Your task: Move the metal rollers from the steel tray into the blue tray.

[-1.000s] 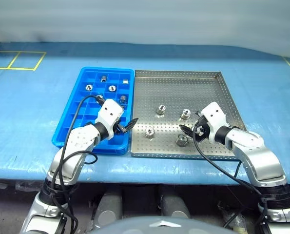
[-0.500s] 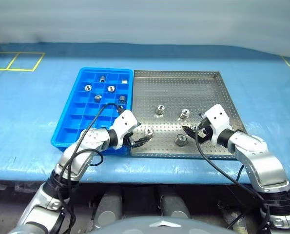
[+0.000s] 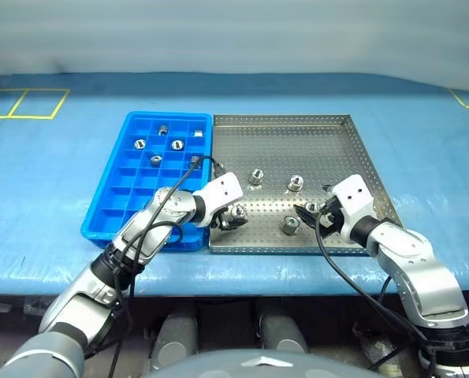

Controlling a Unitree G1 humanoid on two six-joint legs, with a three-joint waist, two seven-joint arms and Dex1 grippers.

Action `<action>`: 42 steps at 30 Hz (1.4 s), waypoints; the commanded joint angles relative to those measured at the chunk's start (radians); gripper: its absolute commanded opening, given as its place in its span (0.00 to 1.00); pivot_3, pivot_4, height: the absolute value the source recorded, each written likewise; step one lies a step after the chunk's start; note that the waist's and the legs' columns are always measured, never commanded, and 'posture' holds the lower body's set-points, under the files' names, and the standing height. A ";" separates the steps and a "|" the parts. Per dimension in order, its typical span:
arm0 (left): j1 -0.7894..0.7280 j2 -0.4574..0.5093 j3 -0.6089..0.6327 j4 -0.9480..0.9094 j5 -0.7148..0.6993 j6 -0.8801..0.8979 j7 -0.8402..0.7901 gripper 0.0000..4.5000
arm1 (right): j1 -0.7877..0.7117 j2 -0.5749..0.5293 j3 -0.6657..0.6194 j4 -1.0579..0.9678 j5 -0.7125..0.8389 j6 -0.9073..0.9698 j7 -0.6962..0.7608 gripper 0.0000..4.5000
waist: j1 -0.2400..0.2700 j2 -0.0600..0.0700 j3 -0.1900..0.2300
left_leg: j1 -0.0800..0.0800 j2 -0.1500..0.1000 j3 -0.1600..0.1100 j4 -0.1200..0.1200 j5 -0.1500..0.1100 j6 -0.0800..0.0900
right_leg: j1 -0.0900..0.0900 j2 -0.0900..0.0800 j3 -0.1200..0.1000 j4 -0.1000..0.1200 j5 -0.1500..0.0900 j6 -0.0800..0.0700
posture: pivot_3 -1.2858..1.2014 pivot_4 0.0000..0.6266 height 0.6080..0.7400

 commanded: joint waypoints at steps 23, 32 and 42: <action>0.002 0.015 0.035 0.071 0.080 0.010 -0.023 0.38 | -0.017 0.017 -0.003 -0.017 -0.011 -0.039 -0.006 1.00 | -0.036 0.004 -0.004 | 0.002 0.001 0.000 -0.001 0.000 0.001 | -0.001 0.001 0.000 0.001 0.000 0.000 | 0.50 0.24 1.00; 0.011 -0.036 0.206 -0.044 -0.036 0.050 0.009 0.38 | -0.006 -0.007 0.056 -0.059 0.053 -0.058 0.133 1.00 | -0.036 -0.001 -0.001 | 0.000 0.001 0.000 -0.002 0.000 0.001 | -0.002 0.001 0.000 0.001 0.000 0.000 | 0.50 0.24 1.00; 0.031 -0.065 0.481 -0.200 -0.081 0.179 0.222 0.38 | -0.013 -0.021 0.087 -0.063 0.071 -0.069 0.187 1.00 | -0.015 -0.004 0.002 | -0.001 0.000 0.000 -0.002 0.000 0.001 | -0.002 0.001 0.000 0.000 0.000 0.000 | 0.52 0.24 1.00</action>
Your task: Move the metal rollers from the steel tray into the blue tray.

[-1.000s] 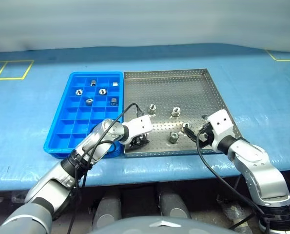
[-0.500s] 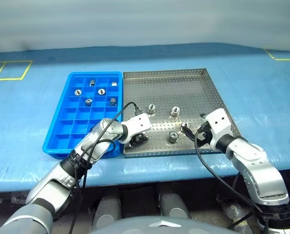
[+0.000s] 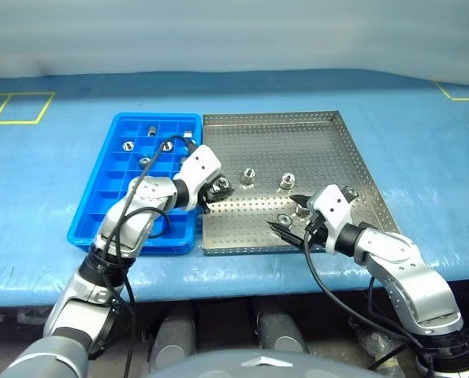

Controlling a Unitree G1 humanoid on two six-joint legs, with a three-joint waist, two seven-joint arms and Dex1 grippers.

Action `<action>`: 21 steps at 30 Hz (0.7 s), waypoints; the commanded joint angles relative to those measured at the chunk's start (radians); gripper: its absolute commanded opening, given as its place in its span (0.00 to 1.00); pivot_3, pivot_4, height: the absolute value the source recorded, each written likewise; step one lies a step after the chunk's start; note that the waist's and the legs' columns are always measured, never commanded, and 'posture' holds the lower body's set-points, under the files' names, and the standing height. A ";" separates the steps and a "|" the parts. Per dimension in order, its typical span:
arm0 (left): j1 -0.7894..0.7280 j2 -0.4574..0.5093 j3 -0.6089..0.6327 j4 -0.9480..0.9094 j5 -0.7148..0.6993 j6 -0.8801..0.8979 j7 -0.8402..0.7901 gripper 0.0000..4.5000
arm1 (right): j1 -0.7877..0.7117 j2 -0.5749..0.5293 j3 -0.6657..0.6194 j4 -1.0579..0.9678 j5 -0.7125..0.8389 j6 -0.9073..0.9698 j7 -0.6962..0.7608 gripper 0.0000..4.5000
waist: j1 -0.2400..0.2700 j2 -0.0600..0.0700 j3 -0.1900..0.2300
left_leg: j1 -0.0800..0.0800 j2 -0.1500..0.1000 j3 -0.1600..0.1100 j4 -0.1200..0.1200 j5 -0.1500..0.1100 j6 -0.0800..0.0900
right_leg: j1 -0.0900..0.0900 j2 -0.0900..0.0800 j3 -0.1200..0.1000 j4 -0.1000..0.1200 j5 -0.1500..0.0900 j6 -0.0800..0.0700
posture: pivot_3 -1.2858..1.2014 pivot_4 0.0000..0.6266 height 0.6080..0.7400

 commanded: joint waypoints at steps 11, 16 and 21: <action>0.041 -0.131 0.247 0.008 0.251 0.146 0.623 0.38 | -0.046 -0.006 -0.009 -0.001 -0.026 0.000 -0.045 1.00 | 0.023 -0.005 0.003 | 0.000 -0.001 -0.001 0.000 0.000 0.000 | 0.001 0.000 0.000 0.000 0.000 0.000 | 0.53 0.24 1.00; 0.063 -0.155 0.279 0.047 0.269 0.139 0.698 0.38 | -0.050 -0.006 -0.016 0.002 -0.029 0.001 -0.057 1.00 | 0.033 -0.006 0.004 | 0.000 -0.001 -0.001 0.000 0.000 0.000 | 0.001 0.000 -0.001 0.000 0.000 0.001 | 0.53 0.24 1.00; 0.066 -0.169 0.308 0.108 0.288 0.094 0.769 0.38 | -0.046 -0.003 -0.016 0.007 -0.032 0.002 -0.068 1.00 | 0.036 -0.007 0.004 | 0.000 -0.001 -0.001 0.000 0.000 0.000 | 0.001 0.000 -0.001 0.000 0.001 0.001 | 0.53 0.24 1.00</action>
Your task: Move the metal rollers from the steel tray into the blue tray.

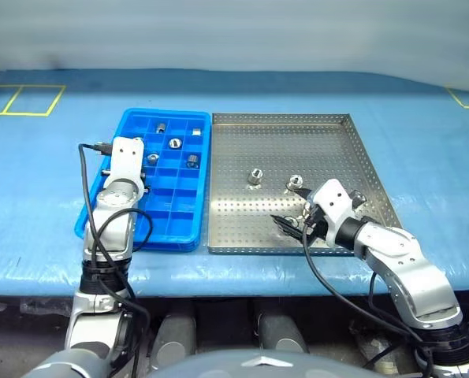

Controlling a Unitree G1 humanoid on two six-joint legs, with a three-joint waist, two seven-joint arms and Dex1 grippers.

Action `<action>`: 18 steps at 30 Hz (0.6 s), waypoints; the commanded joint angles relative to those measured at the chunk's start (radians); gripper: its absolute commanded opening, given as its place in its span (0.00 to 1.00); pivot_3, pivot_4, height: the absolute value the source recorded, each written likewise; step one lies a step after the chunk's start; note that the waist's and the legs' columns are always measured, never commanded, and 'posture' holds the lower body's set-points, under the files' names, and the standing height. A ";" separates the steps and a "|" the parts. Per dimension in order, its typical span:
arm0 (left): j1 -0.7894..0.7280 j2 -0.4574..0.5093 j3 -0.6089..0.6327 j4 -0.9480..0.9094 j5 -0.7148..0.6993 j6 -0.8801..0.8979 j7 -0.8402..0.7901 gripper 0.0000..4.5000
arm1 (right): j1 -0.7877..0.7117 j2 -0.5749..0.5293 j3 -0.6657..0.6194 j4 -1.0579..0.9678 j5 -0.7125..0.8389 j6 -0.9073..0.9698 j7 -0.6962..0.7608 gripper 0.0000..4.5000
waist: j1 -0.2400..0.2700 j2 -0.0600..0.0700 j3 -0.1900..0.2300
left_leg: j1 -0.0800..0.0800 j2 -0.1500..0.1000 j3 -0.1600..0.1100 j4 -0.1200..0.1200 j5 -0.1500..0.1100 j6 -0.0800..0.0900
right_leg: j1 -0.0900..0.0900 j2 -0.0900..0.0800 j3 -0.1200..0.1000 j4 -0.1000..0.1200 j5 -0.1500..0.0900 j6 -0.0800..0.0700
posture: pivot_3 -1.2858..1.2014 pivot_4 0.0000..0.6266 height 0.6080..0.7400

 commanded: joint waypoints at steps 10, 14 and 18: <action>-0.031 -0.025 0.010 0.081 0.027 -0.096 0.067 0.72 | -0.012 0.000 -0.022 -0.014 -0.002 -0.001 -0.032 1.00 | 0.003 0.000 0.000 | 0.001 0.000 0.000 0.000 0.000 0.000 | 0.001 0.000 0.000 0.000 0.000 0.000 | 0.53 0.24 1.00; -0.073 -0.112 0.006 0.000 -0.068 -0.213 0.007 0.79 | 0.005 0.003 -0.033 -0.026 0.001 -0.001 -0.044 1.00 | 0.008 0.000 0.000 | 0.000 0.000 0.000 0.001 0.000 0.000 | 0.001 -0.001 0.000 0.000 0.000 0.001 | 0.52 0.24 1.00; -0.123 -0.156 -0.078 -0.036 -0.201 -0.300 -0.196 0.79 | 0.018 0.009 -0.038 -0.034 0.002 -0.002 -0.063 1.00 | 0.010 -0.001 0.000 | -0.001 -0.001 0.000 0.001 0.000 0.000 | 0.000 -0.001 0.000 -0.001 0.001 0.001 | 0.51 0.24 1.00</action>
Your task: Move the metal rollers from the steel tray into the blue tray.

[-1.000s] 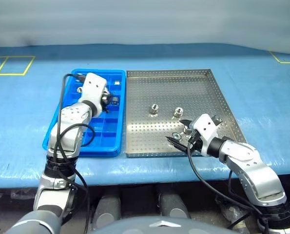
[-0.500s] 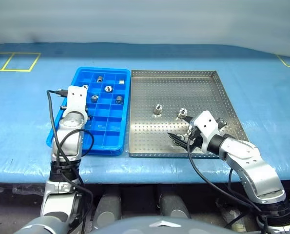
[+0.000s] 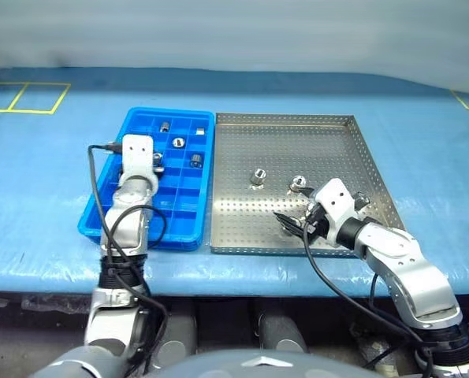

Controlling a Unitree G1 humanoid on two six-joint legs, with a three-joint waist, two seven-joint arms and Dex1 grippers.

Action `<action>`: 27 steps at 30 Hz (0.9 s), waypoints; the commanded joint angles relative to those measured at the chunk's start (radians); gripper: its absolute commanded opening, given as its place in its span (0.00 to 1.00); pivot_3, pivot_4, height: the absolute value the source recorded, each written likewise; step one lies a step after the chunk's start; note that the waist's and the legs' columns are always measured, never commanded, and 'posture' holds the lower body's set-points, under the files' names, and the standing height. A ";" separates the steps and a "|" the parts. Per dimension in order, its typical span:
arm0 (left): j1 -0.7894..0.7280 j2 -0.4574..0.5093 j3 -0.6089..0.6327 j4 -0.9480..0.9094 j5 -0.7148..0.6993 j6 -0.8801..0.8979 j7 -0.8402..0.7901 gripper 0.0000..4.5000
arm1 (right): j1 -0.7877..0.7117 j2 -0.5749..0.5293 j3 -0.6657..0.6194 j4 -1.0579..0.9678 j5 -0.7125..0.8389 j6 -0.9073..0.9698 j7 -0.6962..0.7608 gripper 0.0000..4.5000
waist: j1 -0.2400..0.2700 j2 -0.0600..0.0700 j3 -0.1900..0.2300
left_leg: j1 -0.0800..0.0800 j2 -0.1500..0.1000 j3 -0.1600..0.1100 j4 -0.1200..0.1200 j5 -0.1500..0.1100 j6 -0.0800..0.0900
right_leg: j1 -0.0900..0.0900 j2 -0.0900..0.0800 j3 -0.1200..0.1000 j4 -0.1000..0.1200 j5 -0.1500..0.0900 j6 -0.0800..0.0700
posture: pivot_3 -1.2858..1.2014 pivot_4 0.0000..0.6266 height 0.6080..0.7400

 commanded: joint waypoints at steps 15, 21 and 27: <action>-0.369 -0.078 -0.385 0.754 0.042 -0.324 -0.366 0.79 | 0.175 0.014 -0.132 -0.202 -0.003 0.027 -0.108 1.00 | -0.100 0.001 0.000 | 0.000 0.000 0.002 0.000 0.000 0.000 | -0.001 0.000 0.002 0.000 0.000 0.000 | 0.43 0.24 1.00; -0.386 -0.098 -0.391 0.828 0.087 -0.320 -0.349 0.79 | 0.181 0.019 -0.138 -0.216 -0.002 0.032 -0.119 1.00 | -0.128 0.001 0.000 | 0.001 -0.001 0.002 0.000 0.000 0.000 | -0.001 0.000 0.003 0.000 0.000 0.001 | 0.43 0.24 1.00; -0.367 -0.091 -0.374 0.792 0.103 -0.279 -0.346 0.52 | 0.152 0.016 -0.128 -0.193 -0.008 0.034 -0.118 1.00 | -0.142 0.001 0.000 | 0.001 -0.001 0.002 0.000 0.000 0.000 | -0.001 0.000 0.003 0.000 0.000 0.001 | 0.44 0.24 1.00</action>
